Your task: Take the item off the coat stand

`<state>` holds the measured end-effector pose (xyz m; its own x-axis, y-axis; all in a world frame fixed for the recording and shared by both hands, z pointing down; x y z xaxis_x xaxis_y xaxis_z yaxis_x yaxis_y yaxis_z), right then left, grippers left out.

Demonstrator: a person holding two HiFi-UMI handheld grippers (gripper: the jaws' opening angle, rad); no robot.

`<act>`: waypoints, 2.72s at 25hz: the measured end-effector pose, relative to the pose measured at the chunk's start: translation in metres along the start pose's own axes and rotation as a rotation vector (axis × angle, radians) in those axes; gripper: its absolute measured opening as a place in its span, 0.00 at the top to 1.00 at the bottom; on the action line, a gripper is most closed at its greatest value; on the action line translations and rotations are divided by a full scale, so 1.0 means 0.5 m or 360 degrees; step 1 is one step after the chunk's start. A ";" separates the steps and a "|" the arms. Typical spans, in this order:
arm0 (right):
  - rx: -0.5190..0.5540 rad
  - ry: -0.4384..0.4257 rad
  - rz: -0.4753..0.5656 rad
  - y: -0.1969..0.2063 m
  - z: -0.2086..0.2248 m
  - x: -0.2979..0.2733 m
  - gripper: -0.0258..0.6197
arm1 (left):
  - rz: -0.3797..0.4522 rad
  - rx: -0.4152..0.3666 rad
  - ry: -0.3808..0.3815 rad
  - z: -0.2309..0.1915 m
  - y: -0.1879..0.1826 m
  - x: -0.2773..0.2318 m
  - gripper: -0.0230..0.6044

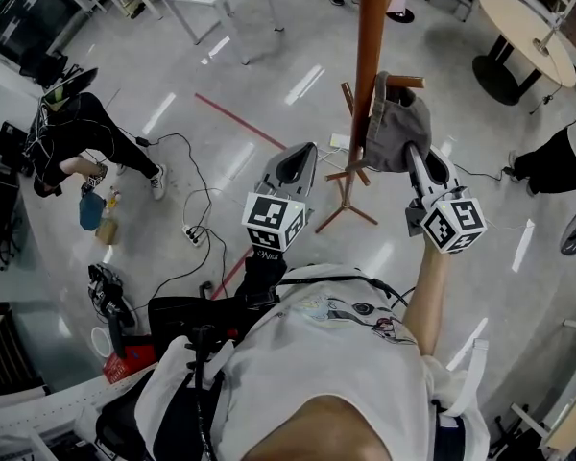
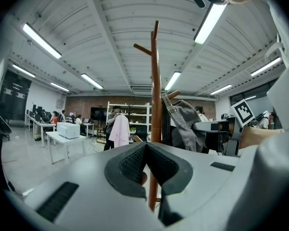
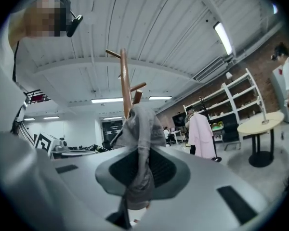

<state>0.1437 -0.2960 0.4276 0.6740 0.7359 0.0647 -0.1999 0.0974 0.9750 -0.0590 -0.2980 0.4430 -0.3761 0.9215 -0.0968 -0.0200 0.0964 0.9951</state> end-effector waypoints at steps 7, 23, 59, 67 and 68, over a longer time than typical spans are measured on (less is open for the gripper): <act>0.0097 0.0026 0.0125 -0.045 -0.016 0.022 0.88 | 0.0011 0.0001 0.0013 0.003 0.002 0.005 0.96; 0.0196 0.0241 0.0435 -0.166 -0.025 0.164 0.88 | 0.0014 -0.0010 0.0008 0.012 -0.004 0.035 0.96; 0.0208 0.0570 0.0284 -0.038 -0.070 0.177 0.88 | 0.0145 0.0053 0.0044 0.073 -0.075 0.036 0.96; 0.0222 0.0572 0.0289 -0.042 -0.079 0.171 0.88 | 0.0136 0.0049 0.0065 0.077 -0.074 0.034 0.96; 0.0220 0.0574 0.0289 -0.042 -0.079 0.172 0.88 | 0.0134 0.0042 0.0064 0.078 -0.074 0.035 0.96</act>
<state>0.1779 -0.2085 0.4044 0.3398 0.9225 0.1832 -0.1788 -0.1279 0.9755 -0.0288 -0.2709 0.4040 -0.4122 0.9110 -0.0116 0.0374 0.0297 0.9989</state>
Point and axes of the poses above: the fingertips, and each gripper's own axes: x backward along the fingers, z to its right, y out of its underside, the point moved 1 cm from there along x, backward along the fingers, and after that the axes turned 12 degrees about -y, right-handed, at the moved point
